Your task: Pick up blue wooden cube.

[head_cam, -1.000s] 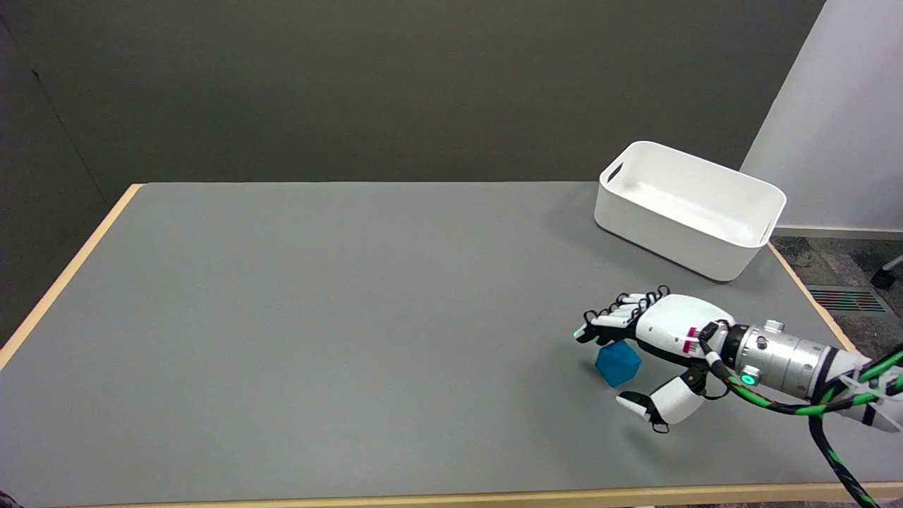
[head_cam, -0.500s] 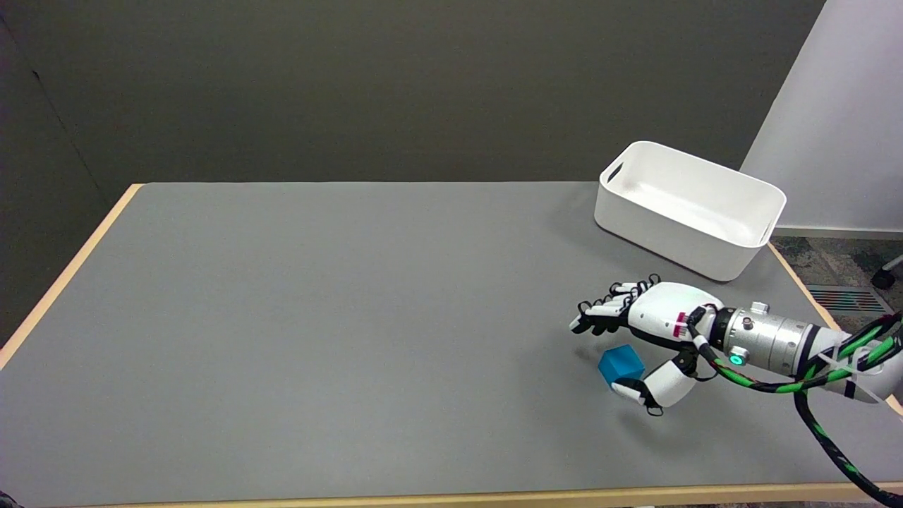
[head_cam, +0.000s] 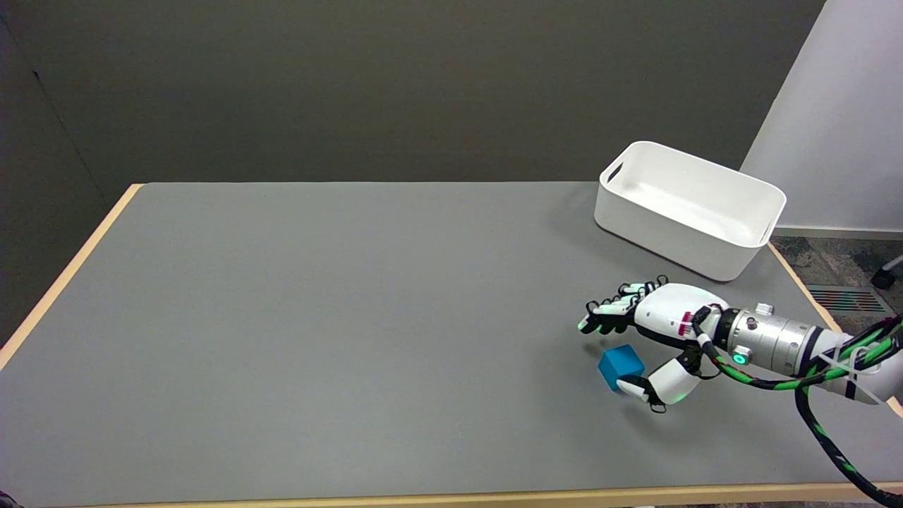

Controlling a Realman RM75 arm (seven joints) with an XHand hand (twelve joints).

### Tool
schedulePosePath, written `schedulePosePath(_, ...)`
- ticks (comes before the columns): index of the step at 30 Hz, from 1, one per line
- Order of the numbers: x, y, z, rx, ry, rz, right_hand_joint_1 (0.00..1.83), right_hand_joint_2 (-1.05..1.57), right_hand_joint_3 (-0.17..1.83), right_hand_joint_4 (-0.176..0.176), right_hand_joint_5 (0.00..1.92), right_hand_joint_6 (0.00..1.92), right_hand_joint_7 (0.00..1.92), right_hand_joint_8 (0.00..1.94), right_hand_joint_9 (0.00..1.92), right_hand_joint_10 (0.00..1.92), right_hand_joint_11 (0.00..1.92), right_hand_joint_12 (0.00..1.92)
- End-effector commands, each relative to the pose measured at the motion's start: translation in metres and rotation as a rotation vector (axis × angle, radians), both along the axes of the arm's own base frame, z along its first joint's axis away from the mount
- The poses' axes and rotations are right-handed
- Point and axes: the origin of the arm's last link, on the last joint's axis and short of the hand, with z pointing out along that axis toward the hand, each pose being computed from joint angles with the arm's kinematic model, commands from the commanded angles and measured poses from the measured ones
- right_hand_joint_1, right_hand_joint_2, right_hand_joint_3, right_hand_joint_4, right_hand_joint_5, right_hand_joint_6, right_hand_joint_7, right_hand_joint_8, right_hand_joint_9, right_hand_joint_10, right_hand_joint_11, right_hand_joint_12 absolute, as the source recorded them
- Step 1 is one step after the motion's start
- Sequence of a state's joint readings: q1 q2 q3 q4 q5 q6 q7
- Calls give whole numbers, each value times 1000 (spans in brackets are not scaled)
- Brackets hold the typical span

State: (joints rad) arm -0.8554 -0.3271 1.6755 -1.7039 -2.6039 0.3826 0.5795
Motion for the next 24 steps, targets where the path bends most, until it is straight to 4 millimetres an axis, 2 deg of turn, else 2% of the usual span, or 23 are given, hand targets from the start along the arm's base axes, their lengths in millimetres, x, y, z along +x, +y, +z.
schedulePosePath(1,-15,14,16,-95,-33,-11,641,604,974,63,300,616,488,628,461,914,246,1254)
schedulePosePath(6,-15,15,15,-92,-37,-2,702,613,972,79,332,680,521,668,472,924,264,1264)
schedulePosePath(16,-10,12,11,-78,-57,26,760,617,967,84,351,720,545,716,498,966,275,1276)
schedulePosePath(17,-8,11,11,-77,-60,33,785,625,960,88,362,762,551,775,515,996,286,1290)
schedulePosePath(20,-7,9,10,-73,-61,40,878,675,933,103,412,1026,524,1193,598,1155,348,1374)
schedulePosePath(23,-7,9,10,-71,-60,38,931,702,927,86,421,1264,454,1532,630,1329,396,1519)
schedulePosePath(24,-7,9,10,-71,-60,38,934,704,928,85,418,1269,447,1545,625,1358,384,1545)
